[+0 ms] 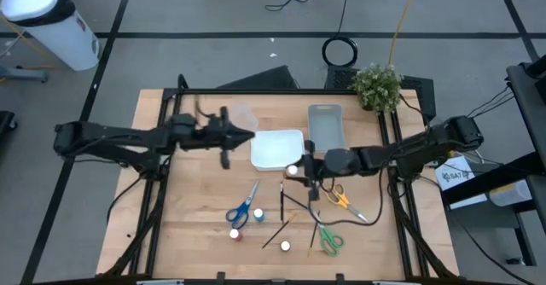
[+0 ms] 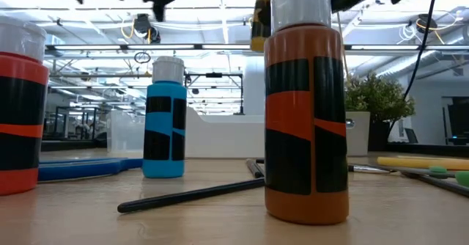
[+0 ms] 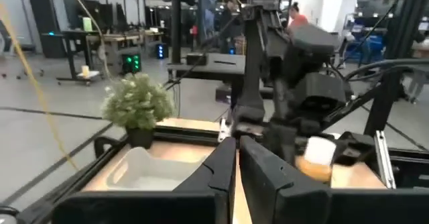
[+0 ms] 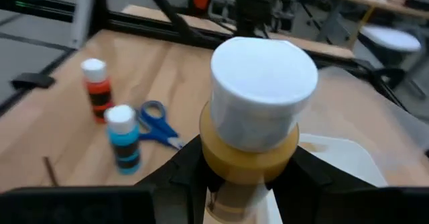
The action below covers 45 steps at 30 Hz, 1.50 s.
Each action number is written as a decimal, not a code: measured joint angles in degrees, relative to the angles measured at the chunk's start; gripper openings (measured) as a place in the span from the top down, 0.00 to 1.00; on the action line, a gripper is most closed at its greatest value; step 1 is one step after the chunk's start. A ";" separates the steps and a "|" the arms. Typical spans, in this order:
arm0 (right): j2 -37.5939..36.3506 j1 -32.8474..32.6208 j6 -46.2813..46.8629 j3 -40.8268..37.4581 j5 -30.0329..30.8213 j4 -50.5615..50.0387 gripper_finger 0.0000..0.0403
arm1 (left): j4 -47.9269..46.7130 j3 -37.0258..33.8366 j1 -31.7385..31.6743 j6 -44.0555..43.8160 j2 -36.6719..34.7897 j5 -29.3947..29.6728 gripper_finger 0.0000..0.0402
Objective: Pick & Place Paint Supplies
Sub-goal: Put the yellow paint bottle in the gray bin
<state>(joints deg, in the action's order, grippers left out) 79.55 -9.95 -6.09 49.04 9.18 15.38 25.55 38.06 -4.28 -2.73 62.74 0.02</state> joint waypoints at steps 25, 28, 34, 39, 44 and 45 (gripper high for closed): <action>0.09 7.62 -2.14 -3.66 1.23 -0.77 0.69 | -29.40 33.34 4.10 12.76 32.32 4.13 0.38; 0.09 7.54 -2.14 -3.65 1.08 -0.71 0.69 | -29.01 33.66 4.10 12.94 33.34 4.73 0.39; 0.09 7.63 -2.21 -3.66 1.18 -0.67 0.69 | -28.27 33.73 4.10 12.91 33.56 5.07 0.45; 0.09 7.63 -2.20 -3.65 1.23 -0.95 0.69 | -28.36 33.73 4.16 12.62 33.34 4.89 0.59; 0.07 7.63 -2.26 -3.65 1.19 -1.08 0.69 | -28.47 33.73 4.07 11.79 33.31 4.71 0.70; 0.07 7.63 -2.32 -3.65 1.19 -1.06 0.69 | -28.47 33.73 4.07 11.76 33.31 4.71 0.70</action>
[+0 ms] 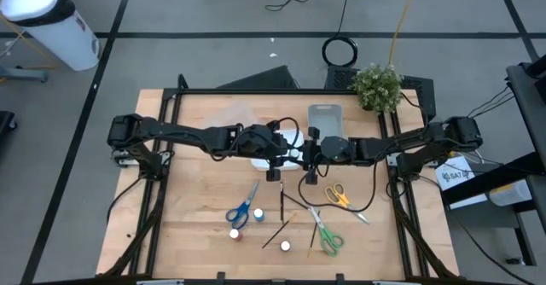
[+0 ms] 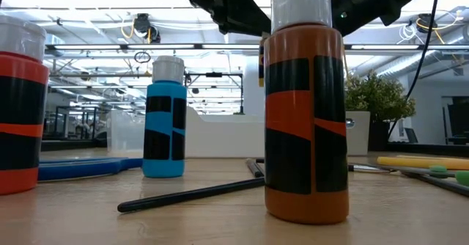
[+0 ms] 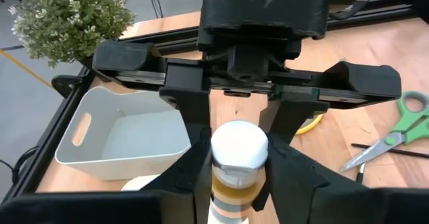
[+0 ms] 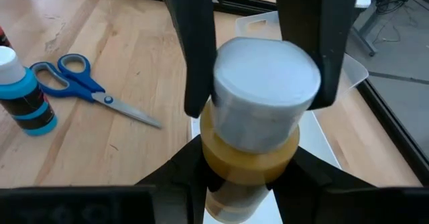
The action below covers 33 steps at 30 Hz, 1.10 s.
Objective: Pick & Place Paint Supplies
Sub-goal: Put the yellow paint bottle in the gray bin
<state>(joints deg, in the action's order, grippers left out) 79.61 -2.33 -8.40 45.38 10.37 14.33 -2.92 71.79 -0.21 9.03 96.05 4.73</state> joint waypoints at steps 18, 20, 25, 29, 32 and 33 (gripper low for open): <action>-2.03 -0.16 1.78 0.12 0.60 0.49 0.41 | -0.92 -0.13 0.51 -2.88 -4.09 8.09 0.70; -2.72 -0.48 2.22 0.09 0.81 -0.56 0.36 | -1.40 -0.13 0.36 -3.77 -4.14 9.70 0.70; -4.98 -1.48 2.25 0.00 -0.98 -4.39 0.28 | -1.64 -0.13 -0.04 -3.82 -4.25 15.77 0.83; -5.89 -1.85 1.91 -0.02 0.00 -5.01 0.25 | -4.15 -0.13 -0.45 -5.06 -5.36 13.64 0.97; -5.88 -2.03 1.76 -0.02 -0.53 -5.24 0.24 | -6.92 -0.09 -1.11 -6.51 -5.97 10.48 0.97; -5.90 -2.03 1.73 -0.02 -0.63 -5.61 0.24 | -8.25 -0.13 -1.15 -6.80 -5.99 10.44 0.96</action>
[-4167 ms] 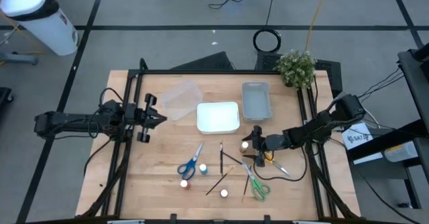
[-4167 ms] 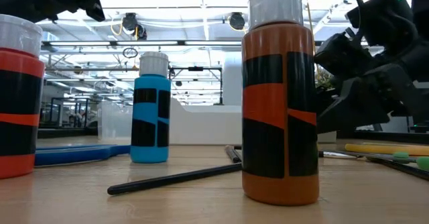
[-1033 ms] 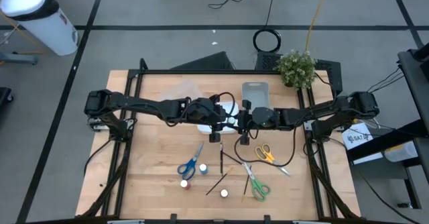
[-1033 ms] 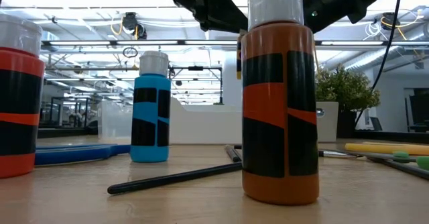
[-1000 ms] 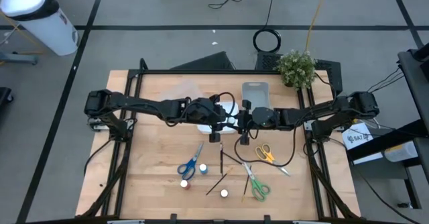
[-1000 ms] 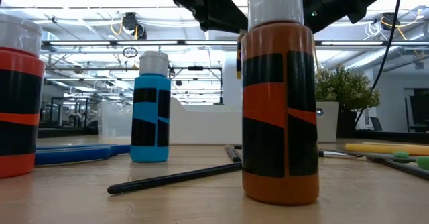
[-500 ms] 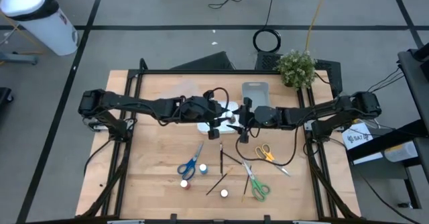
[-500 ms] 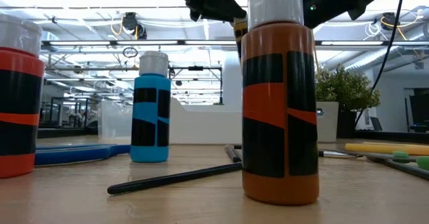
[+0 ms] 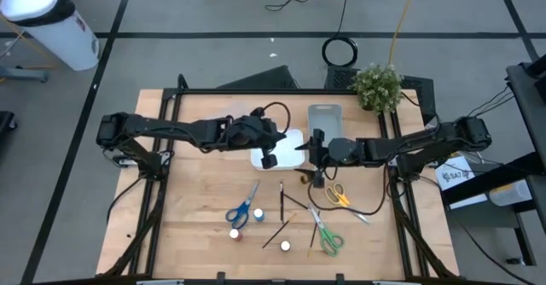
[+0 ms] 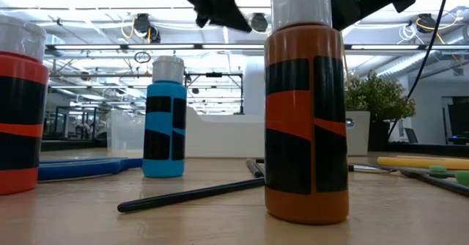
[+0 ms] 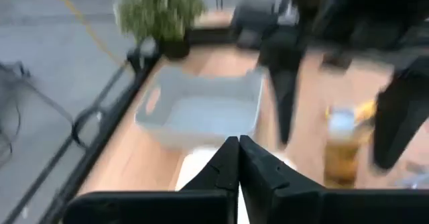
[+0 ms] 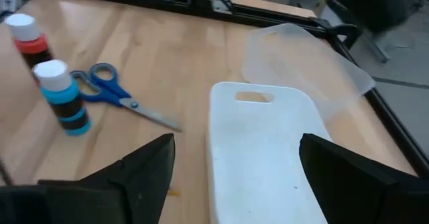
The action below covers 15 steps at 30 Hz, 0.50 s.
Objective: Pick & Place Paint Supplies
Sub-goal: Put the yellow paint bottle in the gray bin
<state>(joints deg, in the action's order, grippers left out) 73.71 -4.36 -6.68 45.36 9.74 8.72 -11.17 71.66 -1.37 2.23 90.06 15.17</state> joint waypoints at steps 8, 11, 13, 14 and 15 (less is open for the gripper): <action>-1.50 -1.22 3.73 0.00 0.70 -11.59 0.26 | -2.28 0.00 0.09 -2.76 0.00 0.46 0.89; -2.61 -3.70 8.96 0.07 0.68 -20.83 0.26 | -2.44 0.00 0.11 -2.97 0.00 0.53 0.89; -2.60 -6.06 15.38 0.02 0.75 -26.74 0.27 | -2.35 0.00 0.17 -4.44 0.00 0.51 0.89; -2.35 -7.33 18.40 -0.06 0.97 -29.32 0.27 | -2.33 0.00 0.17 -5.28 0.00 0.45 0.89; -1.91 -8.70 21.19 -0.50 1.72 -31.00 0.27 | -2.30 0.00 0.14 -6.02 0.00 0.46 0.89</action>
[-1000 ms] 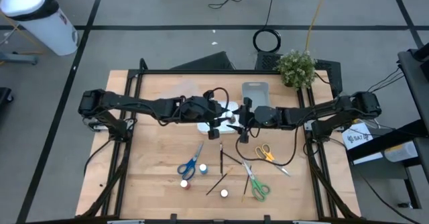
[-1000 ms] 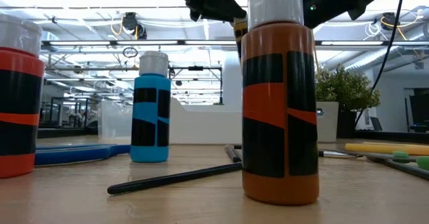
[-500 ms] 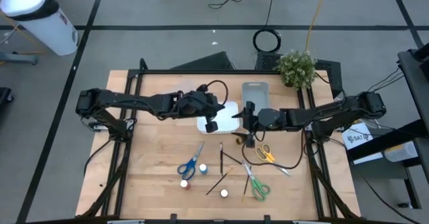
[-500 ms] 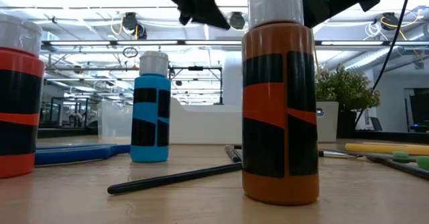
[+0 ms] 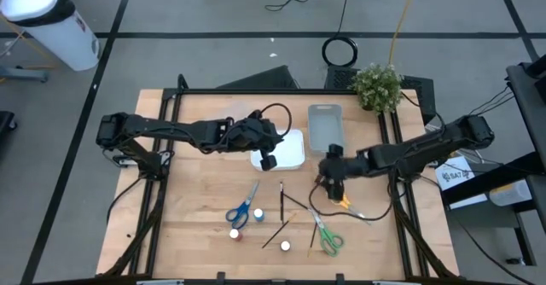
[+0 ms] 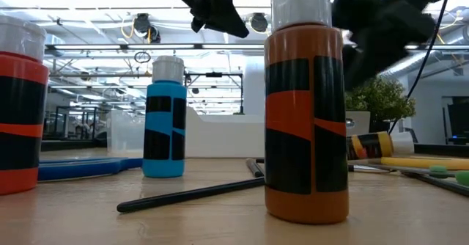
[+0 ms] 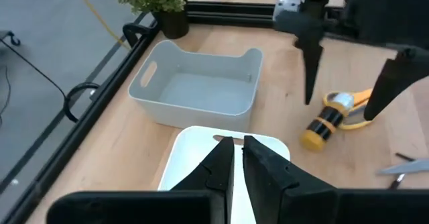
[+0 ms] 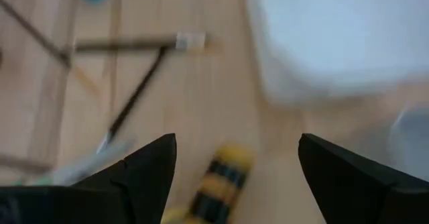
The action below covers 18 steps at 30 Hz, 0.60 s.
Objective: Pick & Place Paint Supplies
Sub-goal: Put the yellow paint bottle in the gray bin
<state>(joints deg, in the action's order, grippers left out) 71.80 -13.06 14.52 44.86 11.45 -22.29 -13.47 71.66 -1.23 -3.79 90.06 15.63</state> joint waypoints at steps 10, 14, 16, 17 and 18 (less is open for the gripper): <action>3.28 -4.59 5.87 -8.56 11.82 -1.05 0.27 | 0.27 0.00 0.01 -0.88 0.02 -0.07 0.88; 2.77 -2.72 6.19 -10.70 12.64 -1.16 0.27 | 0.28 0.00 0.01 -0.64 0.02 -0.06 0.88; 2.78 -1.74 5.74 -11.88 13.70 -0.93 0.27 | 0.26 -0.02 -0.07 -0.62 0.04 -0.06 0.88; 2.73 -1.19 5.74 -12.30 13.87 -0.96 0.27 | 0.26 -0.02 -0.07 -0.57 0.04 -0.08 0.88; 2.76 -0.74 5.71 -12.66 13.58 -1.20 0.27 | 0.20 -0.02 -0.07 -0.54 0.04 -0.08 0.88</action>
<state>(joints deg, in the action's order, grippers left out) 74.56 -13.79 20.22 32.20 25.04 -23.49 -13.27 71.64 -1.30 -4.32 90.11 15.55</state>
